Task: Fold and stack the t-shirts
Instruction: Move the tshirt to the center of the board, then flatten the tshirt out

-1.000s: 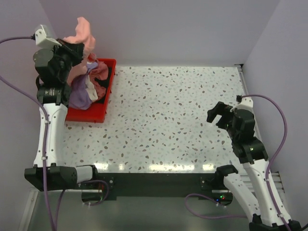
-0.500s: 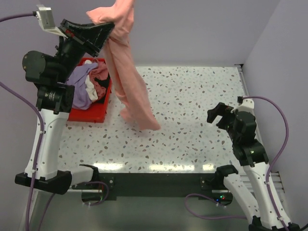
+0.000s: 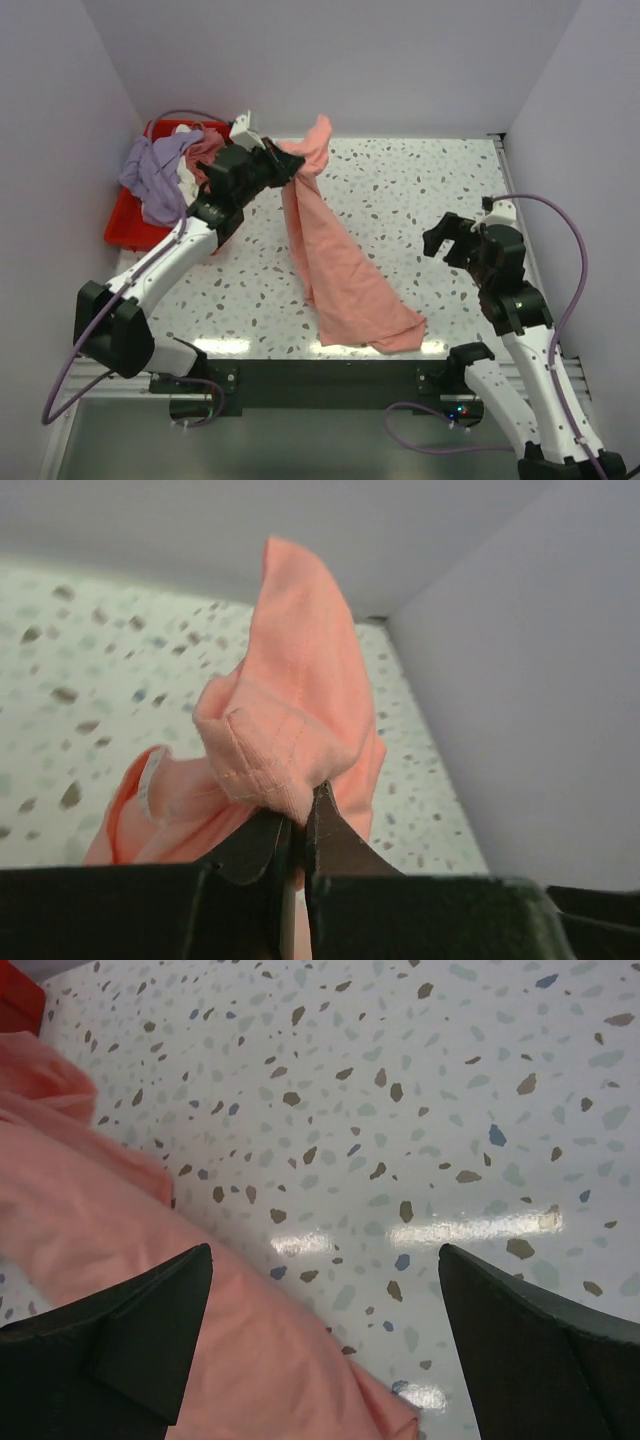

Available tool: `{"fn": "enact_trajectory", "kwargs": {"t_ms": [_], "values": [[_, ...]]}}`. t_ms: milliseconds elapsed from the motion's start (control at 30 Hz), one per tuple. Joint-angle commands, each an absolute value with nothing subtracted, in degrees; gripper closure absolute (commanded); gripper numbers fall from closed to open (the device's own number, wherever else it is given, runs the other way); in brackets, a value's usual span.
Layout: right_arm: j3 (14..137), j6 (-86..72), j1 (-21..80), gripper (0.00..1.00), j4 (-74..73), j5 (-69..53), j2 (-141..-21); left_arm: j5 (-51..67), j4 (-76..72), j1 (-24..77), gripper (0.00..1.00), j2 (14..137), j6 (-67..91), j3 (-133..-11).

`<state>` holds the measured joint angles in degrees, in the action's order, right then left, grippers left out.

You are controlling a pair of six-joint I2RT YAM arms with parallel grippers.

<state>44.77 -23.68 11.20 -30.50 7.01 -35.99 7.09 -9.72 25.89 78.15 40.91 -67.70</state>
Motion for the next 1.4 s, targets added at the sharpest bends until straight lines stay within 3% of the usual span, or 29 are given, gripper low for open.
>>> {"fn": "enact_trajectory", "kwargs": {"t_ms": [0,133,233,467,667,933,1233,1333,1367], "values": [[46.5,-21.3,11.2,0.01,-30.9,-2.2,-40.0,-5.9,-7.7,25.8,1.00,80.8,40.7,-61.2],[46.4,-20.7,15.4,0.01,-31.7,-5.1,-49.6,-9.3,-4.2,25.8,1.00,84.4,41.7,-56.3],[47.3,-21.8,29.5,0.01,-30.9,4.1,-56.2,-12.6,-2.4,25.8,1.00,86.1,41.8,-54.3],[52.5,-25.6,55.7,0.06,-29.8,8.9,-72.3,-18.4,-0.4,25.7,1.00,85.9,42.0,-51.5],[54.5,-29.5,68.6,0.12,-29.4,9.3,-79.8,-19.3,-0.1,25.6,1.00,86.5,41.6,-50.7],[55.0,-31.9,72.8,0.27,-23.1,5.9,-88.9,-18.4,-0.9,25.4,1.00,86.6,41.7,-50.1],[58.4,-34.1,74.6,0.45,-28.6,12.0,-97.3,-18.2,-1.1,24.9,1.00,86.0,41.9,-49.1],[58.8,-35.8,74.7,0.55,-31.5,16.0,-98.4,-18.3,-1.1,24.4,1.00,86.0,41.9,-49.0],[59.0,-36.0,74.7,0.69,-32.1,17.9,-98.5,-18.2,-1.1,24.2,1.00,85.8,41.8,-48.9]]}}
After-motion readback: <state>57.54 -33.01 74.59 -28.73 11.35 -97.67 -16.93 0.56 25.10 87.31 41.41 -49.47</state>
